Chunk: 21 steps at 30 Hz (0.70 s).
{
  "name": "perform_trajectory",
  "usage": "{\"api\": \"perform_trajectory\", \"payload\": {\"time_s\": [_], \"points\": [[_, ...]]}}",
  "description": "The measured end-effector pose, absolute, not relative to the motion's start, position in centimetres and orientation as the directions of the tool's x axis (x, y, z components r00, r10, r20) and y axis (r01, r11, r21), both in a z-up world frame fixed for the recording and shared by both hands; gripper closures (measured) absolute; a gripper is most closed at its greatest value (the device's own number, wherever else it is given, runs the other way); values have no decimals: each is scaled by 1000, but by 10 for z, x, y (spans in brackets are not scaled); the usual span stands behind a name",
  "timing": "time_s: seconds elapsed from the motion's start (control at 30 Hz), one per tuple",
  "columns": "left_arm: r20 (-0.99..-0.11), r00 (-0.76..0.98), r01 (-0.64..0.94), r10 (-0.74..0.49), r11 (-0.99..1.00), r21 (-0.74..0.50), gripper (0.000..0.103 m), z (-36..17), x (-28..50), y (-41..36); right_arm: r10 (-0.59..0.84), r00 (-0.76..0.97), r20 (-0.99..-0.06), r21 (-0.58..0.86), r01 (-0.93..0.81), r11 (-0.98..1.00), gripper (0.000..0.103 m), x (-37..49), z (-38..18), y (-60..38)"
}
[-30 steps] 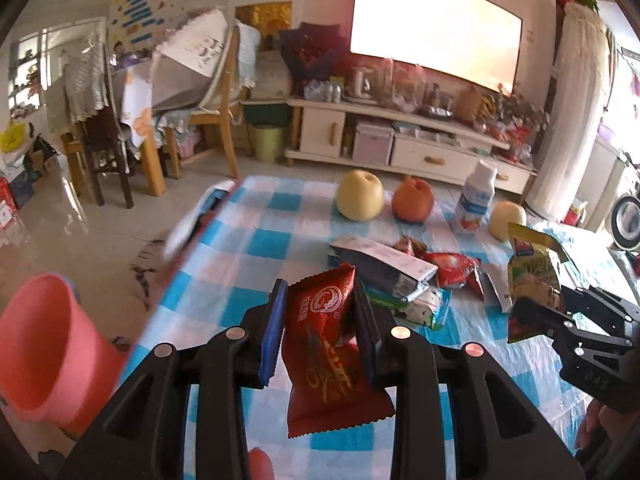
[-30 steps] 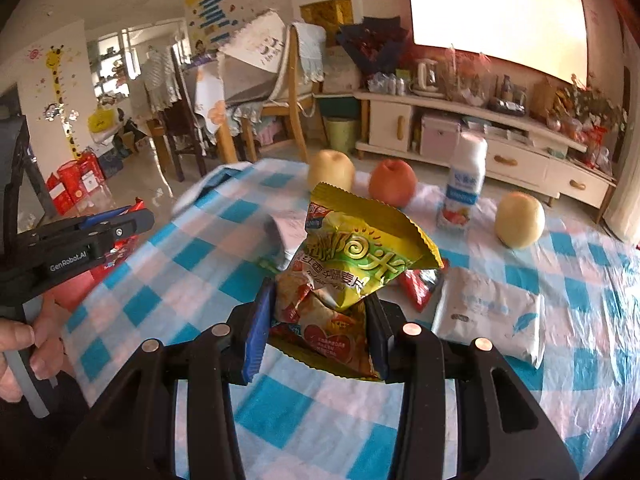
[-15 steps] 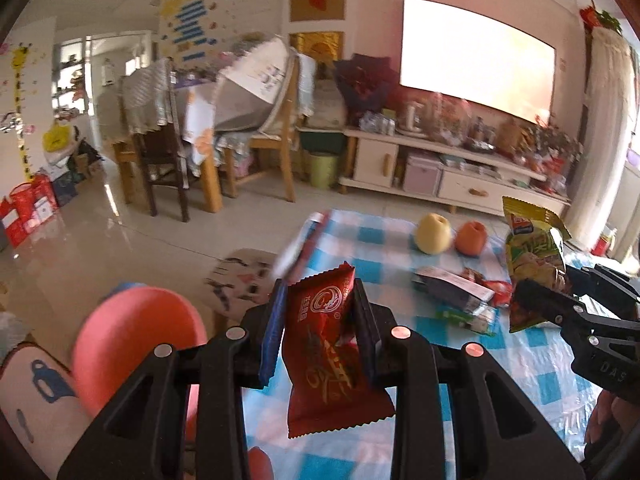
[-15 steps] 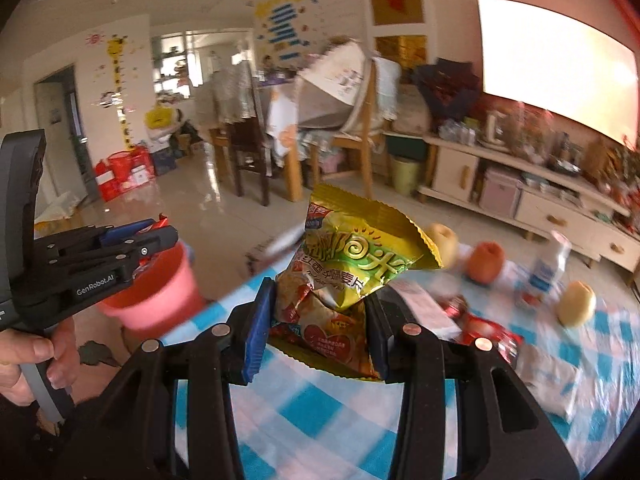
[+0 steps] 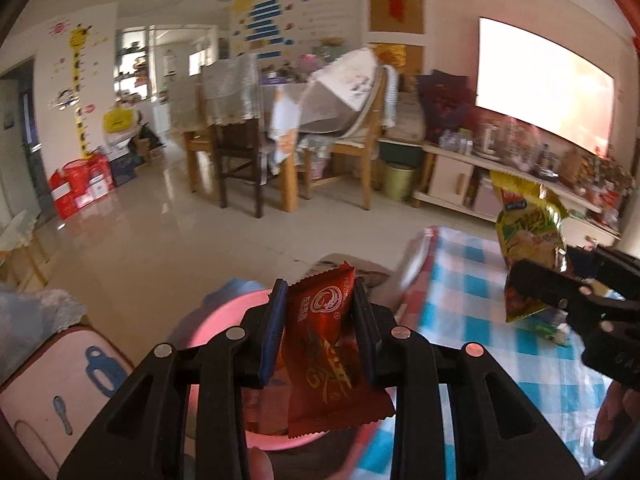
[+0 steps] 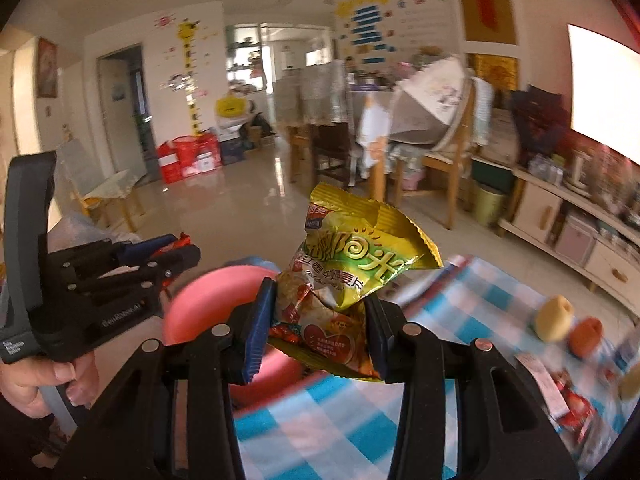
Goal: Collect trash
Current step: 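Carry both bags over the pink bucket and open both tools to drop them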
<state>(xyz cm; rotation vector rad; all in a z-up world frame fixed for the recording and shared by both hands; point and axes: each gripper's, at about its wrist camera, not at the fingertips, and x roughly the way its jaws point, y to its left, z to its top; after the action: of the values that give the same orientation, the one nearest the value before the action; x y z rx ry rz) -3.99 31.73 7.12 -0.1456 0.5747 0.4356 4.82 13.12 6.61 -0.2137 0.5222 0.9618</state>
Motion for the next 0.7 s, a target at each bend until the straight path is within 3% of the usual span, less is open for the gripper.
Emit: {"api": "perform_trajectory", "payload": {"time_s": [0.27,0.7], "points": [[-578,706,-514,410,858,-19,70,44,-39,385,747,382,-544,43,-877,479,59,51,51,219],[-638,689,-484,343,874,-52,68,-13,-8,428,739,316,-595,42,-906,422,59,58,-1,277]]}}
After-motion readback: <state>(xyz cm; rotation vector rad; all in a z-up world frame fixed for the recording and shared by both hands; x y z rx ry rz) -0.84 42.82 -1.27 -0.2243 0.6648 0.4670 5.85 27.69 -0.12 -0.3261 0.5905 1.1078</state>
